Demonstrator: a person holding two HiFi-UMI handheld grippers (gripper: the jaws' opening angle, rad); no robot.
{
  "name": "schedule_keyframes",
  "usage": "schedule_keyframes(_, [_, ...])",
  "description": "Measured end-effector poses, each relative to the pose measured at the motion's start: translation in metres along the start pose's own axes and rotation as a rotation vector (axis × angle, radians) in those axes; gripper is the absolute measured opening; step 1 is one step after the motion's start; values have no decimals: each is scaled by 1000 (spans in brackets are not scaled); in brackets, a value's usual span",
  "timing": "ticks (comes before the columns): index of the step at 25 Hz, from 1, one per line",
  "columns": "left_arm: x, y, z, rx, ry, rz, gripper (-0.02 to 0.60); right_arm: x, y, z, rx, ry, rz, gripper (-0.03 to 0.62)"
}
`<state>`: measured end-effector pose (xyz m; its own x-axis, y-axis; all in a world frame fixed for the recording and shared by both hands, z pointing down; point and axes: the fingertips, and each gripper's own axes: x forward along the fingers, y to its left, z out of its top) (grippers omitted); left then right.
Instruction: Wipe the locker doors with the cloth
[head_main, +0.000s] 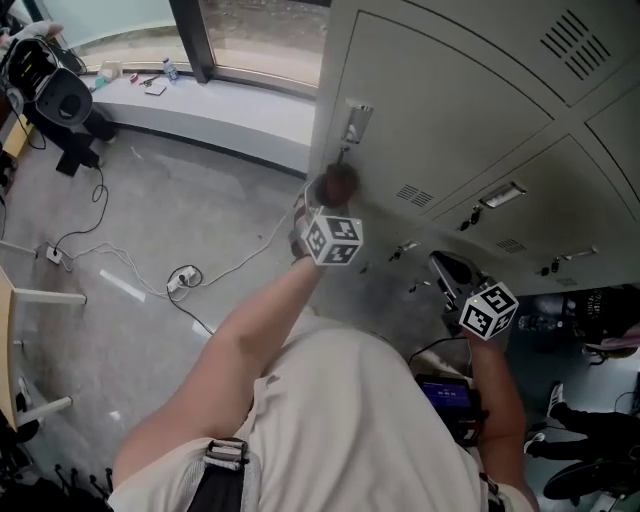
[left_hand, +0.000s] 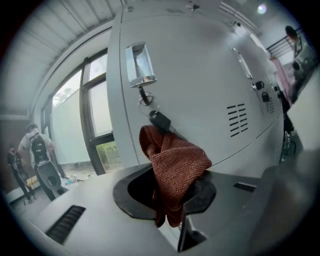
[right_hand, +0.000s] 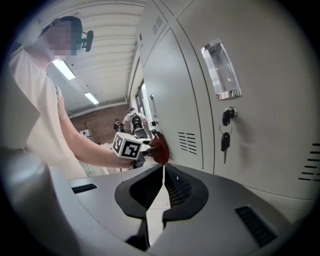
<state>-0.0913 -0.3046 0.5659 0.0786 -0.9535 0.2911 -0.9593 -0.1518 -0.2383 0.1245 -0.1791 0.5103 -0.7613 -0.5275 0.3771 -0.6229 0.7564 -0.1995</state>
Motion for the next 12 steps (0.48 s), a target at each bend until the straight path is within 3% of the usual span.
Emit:
schedule_keyframes(5, [-4,-57,21,-36,-1,-97,69,-20,-13,-1,17,-16,-50,18])
schedule_keyframes(12, [-15,-171,66,70,-62,-339,69,-52,-34,-4,30,-24,-85,18])
